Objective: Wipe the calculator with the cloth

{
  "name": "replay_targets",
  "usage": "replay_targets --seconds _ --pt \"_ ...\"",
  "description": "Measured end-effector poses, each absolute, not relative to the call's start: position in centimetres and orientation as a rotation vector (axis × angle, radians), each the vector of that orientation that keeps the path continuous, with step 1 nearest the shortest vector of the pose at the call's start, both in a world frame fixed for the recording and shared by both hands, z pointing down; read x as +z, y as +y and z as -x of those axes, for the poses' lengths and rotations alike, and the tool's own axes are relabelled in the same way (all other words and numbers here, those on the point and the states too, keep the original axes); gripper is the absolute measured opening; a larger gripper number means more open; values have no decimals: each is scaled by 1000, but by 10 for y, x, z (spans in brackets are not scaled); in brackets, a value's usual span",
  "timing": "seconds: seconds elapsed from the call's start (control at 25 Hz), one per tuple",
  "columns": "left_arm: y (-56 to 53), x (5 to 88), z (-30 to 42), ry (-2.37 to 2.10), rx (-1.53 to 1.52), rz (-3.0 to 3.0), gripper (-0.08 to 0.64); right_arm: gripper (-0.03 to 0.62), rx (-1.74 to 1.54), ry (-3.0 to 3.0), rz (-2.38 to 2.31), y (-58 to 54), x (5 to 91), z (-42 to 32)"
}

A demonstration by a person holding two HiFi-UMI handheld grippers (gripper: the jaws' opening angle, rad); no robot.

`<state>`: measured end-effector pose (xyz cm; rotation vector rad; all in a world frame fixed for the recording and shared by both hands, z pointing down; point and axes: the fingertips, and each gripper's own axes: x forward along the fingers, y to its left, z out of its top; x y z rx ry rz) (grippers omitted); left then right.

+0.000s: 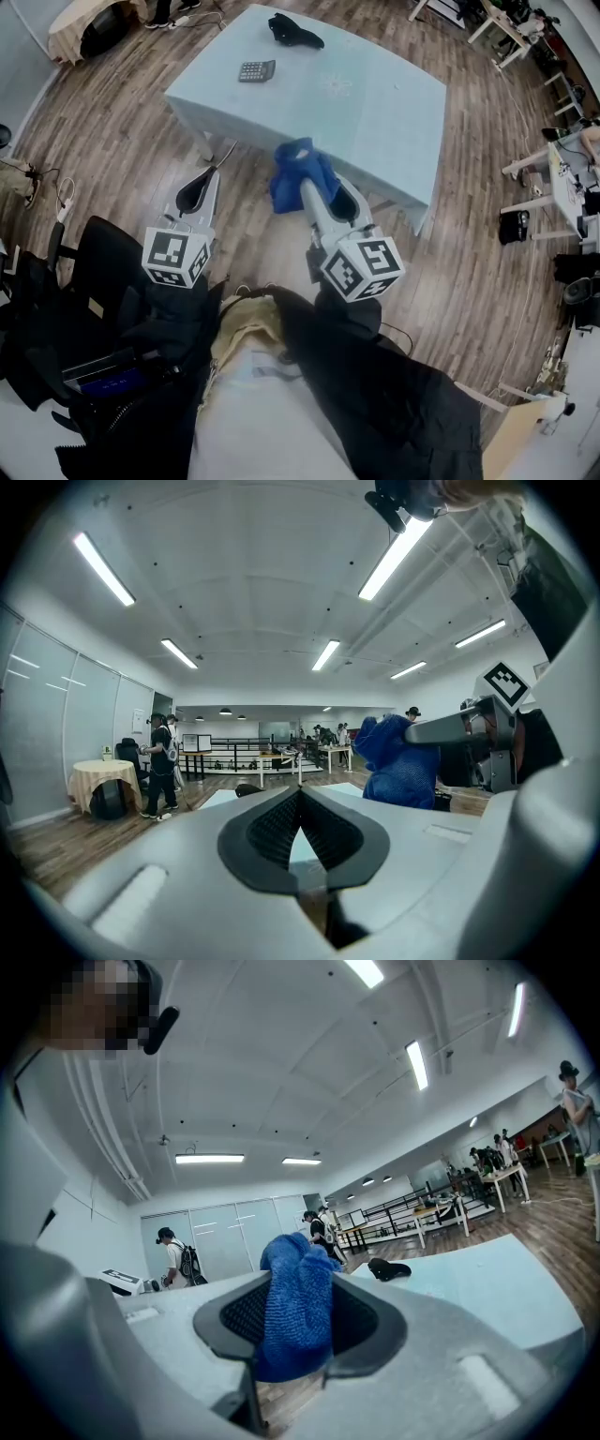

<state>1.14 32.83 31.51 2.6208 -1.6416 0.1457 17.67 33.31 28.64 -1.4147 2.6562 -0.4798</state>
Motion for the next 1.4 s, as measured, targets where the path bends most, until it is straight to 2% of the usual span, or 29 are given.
replay_targets --seconds 0.4,0.72,1.0,1.4 --pt "329 343 -35 -1608 185 -2566 3 147 -566 2666 1410 335 312 -199" --pt "262 360 -21 -1568 203 -2537 3 149 -630 2666 1428 275 328 -184" --pt "233 339 -26 -1550 100 -2588 2 149 -528 2650 1472 258 304 -191" --pt "131 345 15 -1517 87 -2539 3 149 -564 2671 1496 156 303 -150"
